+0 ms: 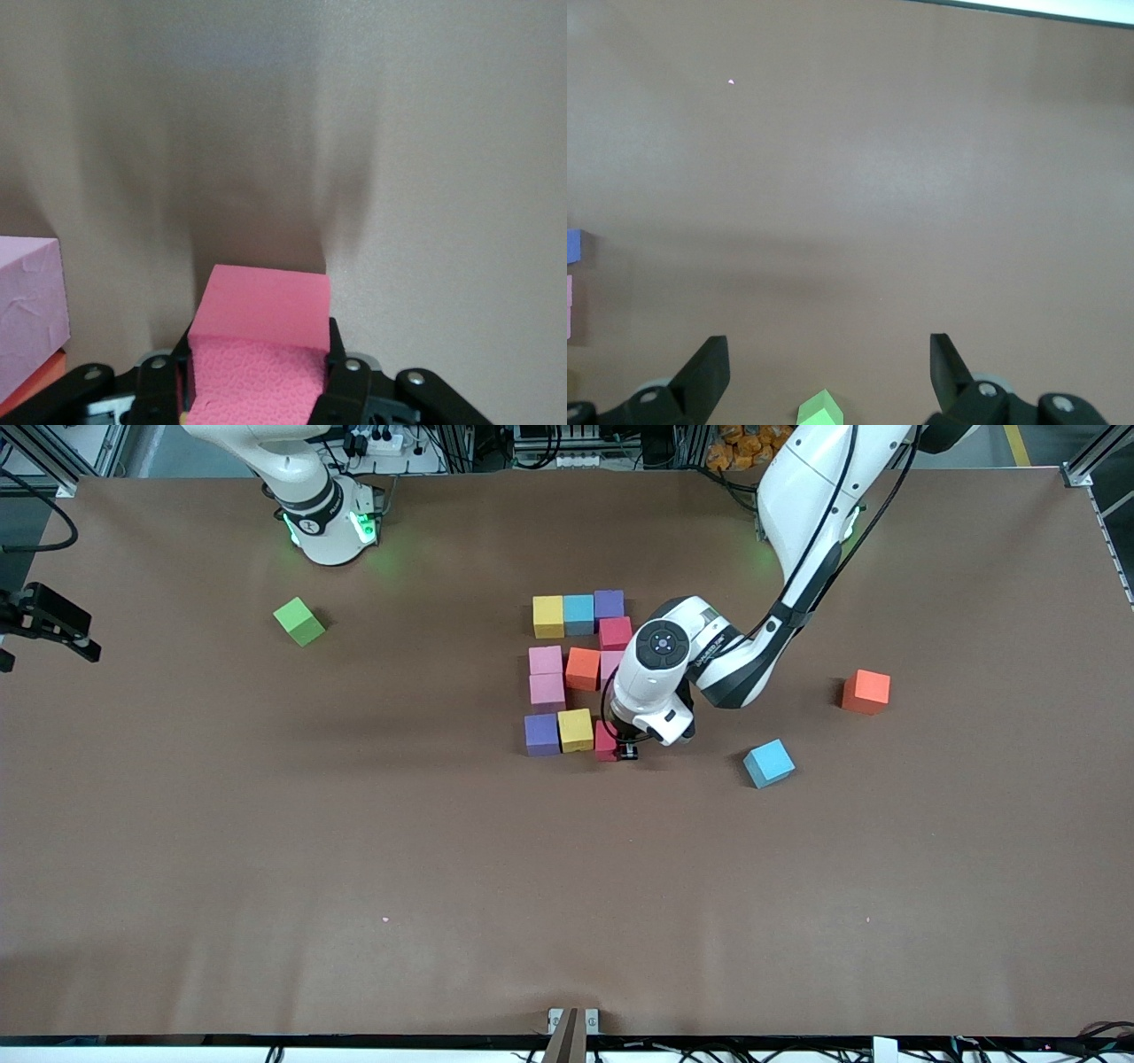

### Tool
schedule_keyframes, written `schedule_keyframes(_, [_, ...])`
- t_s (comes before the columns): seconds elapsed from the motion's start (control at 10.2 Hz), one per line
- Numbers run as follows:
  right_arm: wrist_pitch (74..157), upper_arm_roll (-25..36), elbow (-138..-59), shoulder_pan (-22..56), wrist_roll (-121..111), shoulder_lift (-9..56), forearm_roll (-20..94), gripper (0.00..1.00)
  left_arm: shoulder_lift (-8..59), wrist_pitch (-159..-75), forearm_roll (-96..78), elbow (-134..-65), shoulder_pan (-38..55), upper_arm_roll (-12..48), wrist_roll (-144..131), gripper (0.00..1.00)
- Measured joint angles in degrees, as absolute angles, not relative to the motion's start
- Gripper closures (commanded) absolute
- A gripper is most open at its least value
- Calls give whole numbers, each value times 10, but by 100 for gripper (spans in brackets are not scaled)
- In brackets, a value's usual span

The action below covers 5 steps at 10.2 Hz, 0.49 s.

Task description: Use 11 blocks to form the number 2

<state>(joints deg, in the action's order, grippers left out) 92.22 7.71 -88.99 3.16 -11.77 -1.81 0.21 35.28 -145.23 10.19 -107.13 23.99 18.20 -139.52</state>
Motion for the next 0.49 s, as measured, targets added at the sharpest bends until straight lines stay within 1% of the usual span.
schedule_keyframes(0.49, [921,82,-881,31,-117,-6,18,0,352,-1456,102,-1074,240,182,-1395,67])
